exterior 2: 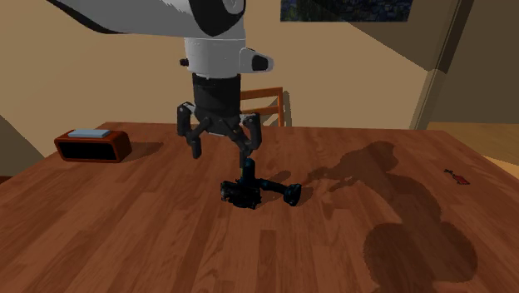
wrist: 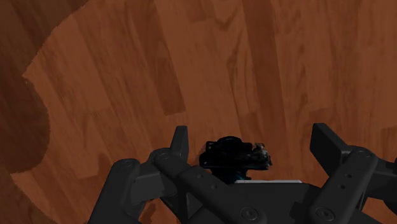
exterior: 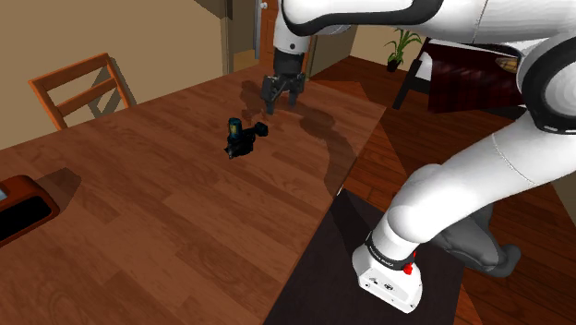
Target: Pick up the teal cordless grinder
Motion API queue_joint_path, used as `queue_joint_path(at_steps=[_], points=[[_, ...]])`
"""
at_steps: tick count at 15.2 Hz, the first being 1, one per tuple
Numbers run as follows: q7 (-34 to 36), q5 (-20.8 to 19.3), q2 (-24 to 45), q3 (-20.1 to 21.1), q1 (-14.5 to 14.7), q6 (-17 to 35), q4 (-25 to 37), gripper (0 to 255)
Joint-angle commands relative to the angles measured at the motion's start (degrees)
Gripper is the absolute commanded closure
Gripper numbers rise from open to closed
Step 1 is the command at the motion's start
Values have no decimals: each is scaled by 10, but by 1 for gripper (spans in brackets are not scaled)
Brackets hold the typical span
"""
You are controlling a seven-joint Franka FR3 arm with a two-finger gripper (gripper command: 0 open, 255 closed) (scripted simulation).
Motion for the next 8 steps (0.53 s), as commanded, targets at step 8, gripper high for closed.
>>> queue_joint_path(at_steps=[8], points=[[35, -27, 193, 16, -4, 74, 115, 0]])
